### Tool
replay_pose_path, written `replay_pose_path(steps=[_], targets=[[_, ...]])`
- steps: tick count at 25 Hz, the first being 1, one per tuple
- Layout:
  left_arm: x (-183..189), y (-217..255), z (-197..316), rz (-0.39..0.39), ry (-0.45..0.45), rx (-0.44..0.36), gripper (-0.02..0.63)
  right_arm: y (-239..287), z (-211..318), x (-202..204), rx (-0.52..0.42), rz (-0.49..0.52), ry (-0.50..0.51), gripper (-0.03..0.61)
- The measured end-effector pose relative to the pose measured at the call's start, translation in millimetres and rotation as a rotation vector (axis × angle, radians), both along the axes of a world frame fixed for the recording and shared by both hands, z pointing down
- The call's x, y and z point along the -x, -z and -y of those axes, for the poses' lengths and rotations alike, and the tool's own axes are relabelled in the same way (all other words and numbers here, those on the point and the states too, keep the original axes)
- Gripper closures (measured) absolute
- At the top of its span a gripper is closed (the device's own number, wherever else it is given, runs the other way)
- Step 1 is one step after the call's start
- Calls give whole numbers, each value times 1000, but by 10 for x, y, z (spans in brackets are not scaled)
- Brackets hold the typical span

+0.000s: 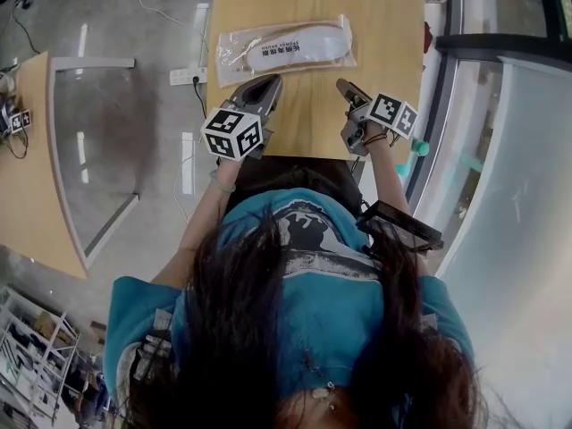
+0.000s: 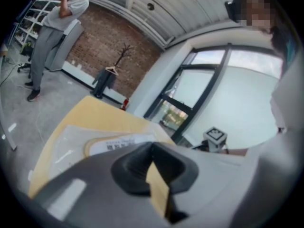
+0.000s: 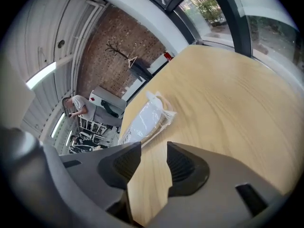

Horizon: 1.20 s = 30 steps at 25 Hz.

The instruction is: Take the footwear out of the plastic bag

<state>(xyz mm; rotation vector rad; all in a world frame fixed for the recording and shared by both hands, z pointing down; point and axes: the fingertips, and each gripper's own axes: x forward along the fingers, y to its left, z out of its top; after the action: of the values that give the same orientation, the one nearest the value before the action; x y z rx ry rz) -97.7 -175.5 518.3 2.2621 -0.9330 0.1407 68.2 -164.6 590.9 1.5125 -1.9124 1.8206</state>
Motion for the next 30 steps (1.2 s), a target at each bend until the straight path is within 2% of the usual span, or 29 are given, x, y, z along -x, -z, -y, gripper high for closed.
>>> replay_pose_path(steps=[5,11,17,21,25,30], targets=[[-27,56,-4,26,-3,-30,623,-246,258,-135,61,109,-115,417],[81,70,-73,36,64,-12,623,-447,431,-199,132,126,-198,417],[45,55,-109,57,93,-4,623,-476,495,-246,146,332,-338,419],[-75,52,-155,67,78,-8,623,-507,542,-273,138,341,-336,420],[-168,42,-156,78,63,-1,623,-560,598,-270,160,365,-351,502],[-237,-49,-198,65,65,32,621,-436,563,-202,165,466,-376,545]])
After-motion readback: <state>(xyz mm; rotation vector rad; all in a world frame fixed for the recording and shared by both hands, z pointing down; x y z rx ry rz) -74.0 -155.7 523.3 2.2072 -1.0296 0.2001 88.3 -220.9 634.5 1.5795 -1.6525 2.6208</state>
